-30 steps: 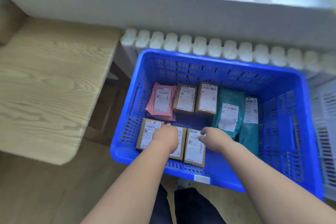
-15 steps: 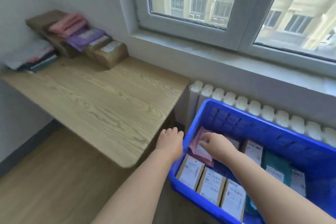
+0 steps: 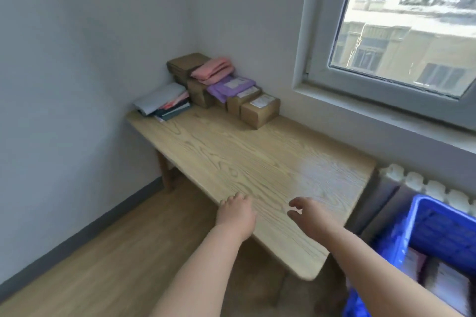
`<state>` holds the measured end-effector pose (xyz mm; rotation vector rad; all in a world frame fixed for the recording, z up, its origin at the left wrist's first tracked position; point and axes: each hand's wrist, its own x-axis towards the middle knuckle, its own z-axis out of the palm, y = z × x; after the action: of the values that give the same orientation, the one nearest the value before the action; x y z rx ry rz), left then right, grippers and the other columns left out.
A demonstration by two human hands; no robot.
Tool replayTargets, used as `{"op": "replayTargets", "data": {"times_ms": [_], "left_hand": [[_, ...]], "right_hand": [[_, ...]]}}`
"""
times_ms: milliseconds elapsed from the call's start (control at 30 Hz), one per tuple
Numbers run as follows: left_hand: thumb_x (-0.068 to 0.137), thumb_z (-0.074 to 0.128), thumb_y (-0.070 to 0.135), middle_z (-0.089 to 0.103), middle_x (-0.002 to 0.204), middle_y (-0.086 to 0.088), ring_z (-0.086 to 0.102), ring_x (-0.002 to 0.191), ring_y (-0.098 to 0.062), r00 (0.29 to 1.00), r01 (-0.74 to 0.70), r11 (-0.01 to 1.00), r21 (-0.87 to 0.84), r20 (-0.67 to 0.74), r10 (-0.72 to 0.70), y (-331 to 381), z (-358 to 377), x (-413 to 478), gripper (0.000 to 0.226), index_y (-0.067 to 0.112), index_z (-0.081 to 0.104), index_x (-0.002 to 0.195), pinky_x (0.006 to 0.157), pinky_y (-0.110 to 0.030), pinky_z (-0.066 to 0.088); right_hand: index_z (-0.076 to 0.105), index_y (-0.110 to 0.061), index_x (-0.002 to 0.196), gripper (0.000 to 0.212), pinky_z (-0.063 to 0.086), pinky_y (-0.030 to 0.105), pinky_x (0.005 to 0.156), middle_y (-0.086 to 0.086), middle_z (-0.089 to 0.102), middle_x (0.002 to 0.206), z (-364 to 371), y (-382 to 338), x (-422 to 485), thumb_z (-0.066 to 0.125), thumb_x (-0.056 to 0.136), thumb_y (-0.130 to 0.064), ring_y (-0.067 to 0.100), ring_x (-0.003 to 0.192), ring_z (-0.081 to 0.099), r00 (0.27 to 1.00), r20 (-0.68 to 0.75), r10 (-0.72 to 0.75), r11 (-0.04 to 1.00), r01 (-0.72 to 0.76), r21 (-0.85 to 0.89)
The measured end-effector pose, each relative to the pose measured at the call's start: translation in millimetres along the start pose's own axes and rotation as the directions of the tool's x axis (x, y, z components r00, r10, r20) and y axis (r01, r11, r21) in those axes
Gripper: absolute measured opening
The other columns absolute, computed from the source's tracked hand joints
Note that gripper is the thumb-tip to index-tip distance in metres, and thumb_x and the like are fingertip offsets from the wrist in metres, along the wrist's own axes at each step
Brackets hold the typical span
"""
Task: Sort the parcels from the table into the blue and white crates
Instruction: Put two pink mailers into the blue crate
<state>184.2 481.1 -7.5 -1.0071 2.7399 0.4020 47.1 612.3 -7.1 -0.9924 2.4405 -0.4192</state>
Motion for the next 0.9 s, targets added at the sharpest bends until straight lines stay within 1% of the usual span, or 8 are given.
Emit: {"op": "replayTargets", "data": {"times_ms": [133, 267, 400, 500, 600, 700, 833, 900], "left_hand": [[0.105, 0.038, 0.033, 0.047, 0.142, -0.008, 0.045, 0.129, -0.028, 0.998, 0.048, 0.997, -0.056, -0.047, -0.05, -71.9, -24.0, 7.6, 0.042, 0.014, 0.045, 0.142, 0.11, -0.041, 0.036], [0.104, 0.039, 0.031, 0.049, 0.14, -0.008, 0.046, 0.128, -0.027, 0.995, 0.066, 0.997, -0.048, -0.072, -0.069, -110.0, -43.4, 29.6, 0.04, 0.014, 0.047, 0.14, 0.11, -0.042, 0.037], [0.103, 0.04, 0.026, 0.051, 0.134, -0.008, 0.049, 0.121, -0.028, 0.993, 0.082, 0.996, -0.043, -0.079, -0.085, -146.2, -65.1, 71.5, 0.033, 0.014, 0.051, 0.132, 0.106, -0.043, 0.039], [0.104, 0.039, 0.025, 0.051, 0.134, -0.008, 0.049, 0.12, -0.027, 0.992, 0.085, 0.995, -0.045, -0.089, -0.089, -172.1, -83.1, 111.2, 0.033, 0.014, 0.051, 0.132, 0.104, -0.042, 0.04], [0.104, 0.039, 0.029, 0.05, 0.135, -0.008, 0.049, 0.12, -0.027, 0.992, 0.101, 0.994, -0.052, -0.074, -0.105, -202.0, -108.1, 161.5, 0.036, 0.015, 0.048, 0.136, 0.104, -0.041, 0.041], [0.104, 0.039, 0.032, 0.049, 0.137, -0.007, 0.049, 0.121, -0.026, 0.992, 0.092, 0.993, -0.07, -0.084, -0.097, -219.5, -128.5, 186.0, 0.038, 0.016, 0.047, 0.138, 0.103, -0.039, 0.041], [0.104, 0.041, 0.033, 0.047, 0.141, -0.004, 0.049, 0.122, -0.023, 0.989, 0.091, 0.986, -0.137, -0.103, -0.105, -260.5, -156.1, 231.2, 0.04, 0.018, 0.045, 0.141, 0.102, -0.037, 0.041], [0.104, 0.041, 0.035, 0.046, 0.142, -0.004, 0.049, 0.122, -0.023, 0.99, 0.092, 0.986, -0.137, -0.097, -0.106, -281.1, -163.4, 252.1, 0.042, 0.018, 0.043, 0.143, 0.101, -0.037, 0.042]], "right_hand": [[0.053, -0.023, 0.137, 0.039, 0.05, 0.031, 0.095, -0.001, 0.054, 0.136, 18.2, -73.1, 28.1, 0.053, 0.1, -0.036, 0.017, 0.112, 0.061, 0.997, -0.009, -0.082, 0.997, 0.082, 0.01], [0.053, -0.024, 0.137, 0.039, 0.051, 0.032, 0.095, -0.002, 0.054, 0.136, 21.0, -117.9, 64.1, 0.052, 0.1, -0.036, 0.018, 0.112, 0.061, 0.99, 0.012, -0.142, 0.99, 0.142, -0.024], [0.054, -0.025, 0.136, 0.039, 0.052, 0.032, 0.091, -0.001, 0.055, 0.135, 20.8, -158.7, 114.0, 0.054, 0.099, -0.036, 0.018, 0.111, 0.061, 0.984, -0.005, -0.179, 0.984, 0.179, -0.018], [0.054, -0.024, 0.137, 0.04, 0.052, 0.031, 0.09, -0.001, 0.055, 0.133, 23.5, -185.7, 159.9, 0.054, 0.099, -0.036, 0.017, 0.108, 0.062, 0.978, -0.03, -0.205, 0.978, 0.206, 0.027], [0.054, -0.025, 0.137, 0.039, 0.05, 0.029, 0.09, -0.002, 0.056, 0.134, 21.5, -216.9, 221.6, 0.054, 0.099, -0.035, 0.016, 0.112, 0.06, 0.981, -0.031, -0.19, 0.979, 0.191, 0.075], [0.054, -0.024, 0.136, 0.038, 0.048, 0.027, 0.089, -0.001, 0.056, 0.135, 17.1, -241.3, 257.2, 0.054, 0.099, -0.033, 0.017, 0.115, 0.059, 0.978, -0.012, -0.208, 0.974, 0.208, 0.094], [0.057, -0.024, 0.134, 0.037, 0.04, 0.023, 0.083, -0.001, 0.059, 0.13, 9.2, -287.4, 314.0, 0.055, 0.098, -0.03, 0.016, 0.114, 0.058, 0.977, -0.03, -0.211, 0.97, 0.213, 0.119], [0.059, -0.025, 0.133, 0.037, 0.04, 0.023, 0.084, -0.002, 0.06, 0.128, 9.1, -306.2, 335.4, 0.057, 0.096, -0.03, 0.016, 0.112, 0.058, 0.978, -0.047, -0.202, 0.971, 0.206, 0.124]]}}
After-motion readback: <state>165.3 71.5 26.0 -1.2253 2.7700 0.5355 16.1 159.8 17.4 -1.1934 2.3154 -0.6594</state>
